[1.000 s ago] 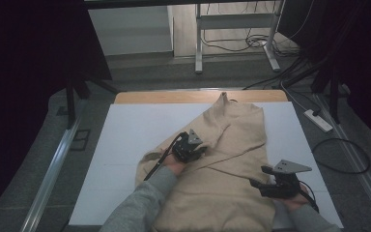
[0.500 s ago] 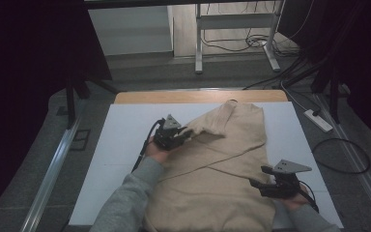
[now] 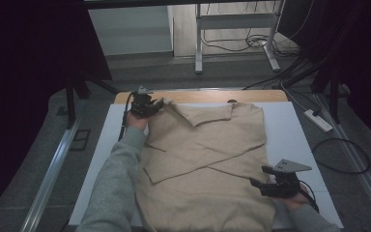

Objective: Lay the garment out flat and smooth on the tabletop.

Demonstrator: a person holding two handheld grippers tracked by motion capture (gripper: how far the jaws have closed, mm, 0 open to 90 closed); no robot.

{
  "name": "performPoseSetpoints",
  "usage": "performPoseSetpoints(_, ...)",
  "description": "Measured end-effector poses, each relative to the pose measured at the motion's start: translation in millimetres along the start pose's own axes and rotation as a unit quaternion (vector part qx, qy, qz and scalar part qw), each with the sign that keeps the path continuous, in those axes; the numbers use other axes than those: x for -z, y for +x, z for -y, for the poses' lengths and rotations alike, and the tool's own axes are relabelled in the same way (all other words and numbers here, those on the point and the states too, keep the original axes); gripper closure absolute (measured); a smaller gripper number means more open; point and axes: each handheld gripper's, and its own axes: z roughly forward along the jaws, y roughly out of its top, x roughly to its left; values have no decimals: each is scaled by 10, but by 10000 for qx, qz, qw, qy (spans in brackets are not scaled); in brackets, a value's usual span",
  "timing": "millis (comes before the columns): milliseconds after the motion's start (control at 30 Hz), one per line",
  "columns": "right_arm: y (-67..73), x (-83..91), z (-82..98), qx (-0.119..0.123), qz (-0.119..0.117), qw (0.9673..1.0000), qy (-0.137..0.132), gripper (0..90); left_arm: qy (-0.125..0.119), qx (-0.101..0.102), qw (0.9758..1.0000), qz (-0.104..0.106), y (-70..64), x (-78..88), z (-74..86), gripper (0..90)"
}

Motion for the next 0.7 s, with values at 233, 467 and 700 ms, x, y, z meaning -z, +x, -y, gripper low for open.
performPoseSetpoints(233,-30,11,18,-61,14,10000,9,281,788,265,9959,-370,68,-352,175,380)
performPoseSetpoints(467,-20,43,13,-52,14,10000,-49,283,688,-460,9965,-103,-231,70,198,267)
performPoseSetpoints(700,-23,35,0,-28,94,9999,-56,282,548,-681,9962,2,-432,514,604,257)
